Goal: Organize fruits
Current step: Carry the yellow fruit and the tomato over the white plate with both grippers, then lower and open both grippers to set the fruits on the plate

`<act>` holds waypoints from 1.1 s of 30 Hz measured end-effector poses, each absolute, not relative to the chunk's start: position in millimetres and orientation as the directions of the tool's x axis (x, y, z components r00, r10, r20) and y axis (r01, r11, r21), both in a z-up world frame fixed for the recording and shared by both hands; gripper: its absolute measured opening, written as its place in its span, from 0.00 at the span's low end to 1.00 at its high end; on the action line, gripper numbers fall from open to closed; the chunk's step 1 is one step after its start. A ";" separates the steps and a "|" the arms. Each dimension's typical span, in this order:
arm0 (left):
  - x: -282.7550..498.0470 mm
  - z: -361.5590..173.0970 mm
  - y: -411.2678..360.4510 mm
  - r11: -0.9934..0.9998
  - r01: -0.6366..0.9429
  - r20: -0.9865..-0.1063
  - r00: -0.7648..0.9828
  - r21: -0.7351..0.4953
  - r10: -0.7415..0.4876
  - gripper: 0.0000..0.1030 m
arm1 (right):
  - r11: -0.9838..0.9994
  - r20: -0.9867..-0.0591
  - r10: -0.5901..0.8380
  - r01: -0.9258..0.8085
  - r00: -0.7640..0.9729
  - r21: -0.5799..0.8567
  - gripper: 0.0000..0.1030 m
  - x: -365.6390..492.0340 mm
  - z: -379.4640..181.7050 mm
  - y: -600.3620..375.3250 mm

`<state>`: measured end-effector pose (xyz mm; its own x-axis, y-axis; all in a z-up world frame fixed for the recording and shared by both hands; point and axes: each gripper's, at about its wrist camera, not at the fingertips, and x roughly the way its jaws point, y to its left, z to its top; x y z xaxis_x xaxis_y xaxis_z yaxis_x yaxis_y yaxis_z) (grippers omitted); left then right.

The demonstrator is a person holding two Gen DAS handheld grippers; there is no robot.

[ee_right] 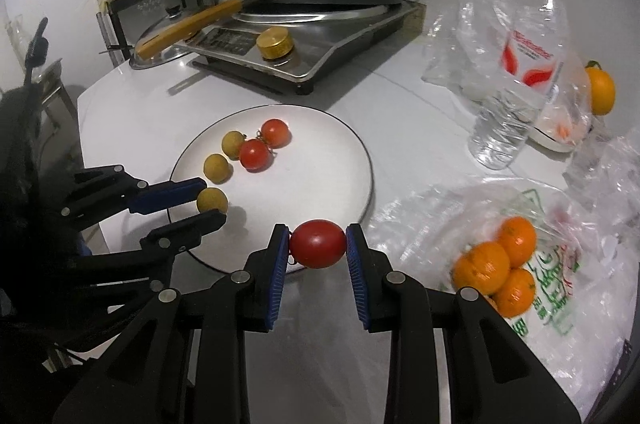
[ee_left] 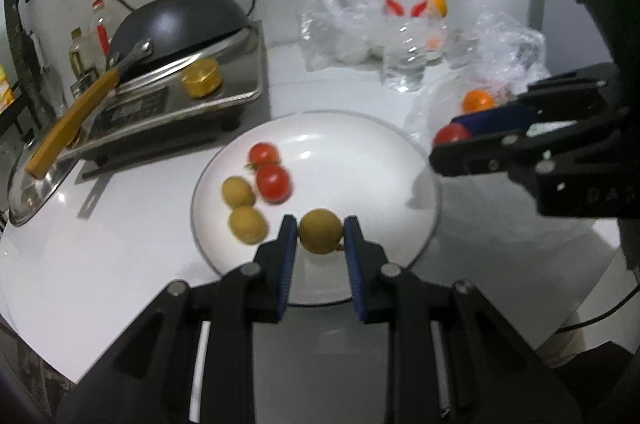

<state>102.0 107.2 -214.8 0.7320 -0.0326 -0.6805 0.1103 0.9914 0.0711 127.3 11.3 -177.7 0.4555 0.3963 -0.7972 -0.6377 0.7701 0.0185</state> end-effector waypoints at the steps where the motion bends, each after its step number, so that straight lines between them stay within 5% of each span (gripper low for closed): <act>1: 102.6 -216.9 109.9 0.992 0.104 -0.683 0.730 0.075 -0.024 0.24 | 0.768 -0.798 0.399 -0.640 0.452 0.022 0.30 128.5 -178.9 14.3; 12: 105.1 -227.3 125.1 0.986 0.096 -0.693 0.720 0.138 0.027 0.24 | 0.743 -0.804 0.436 -0.666 0.405 0.067 0.30 143.4 -193.7 49.5; 33: 95.7 -221.2 143.0 0.992 0.108 -0.666 0.745 0.067 -0.036 0.25 | 0.713 -0.829 0.466 -0.687 0.310 0.143 0.30 162.5 -223.1 93.5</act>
<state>95.7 142.9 -221.2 0.7447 -0.0363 -0.6664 0.1083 0.9919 0.0670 162.5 93.5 -223.1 0.3103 0.4657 -0.8288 -0.6867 0.7126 0.1433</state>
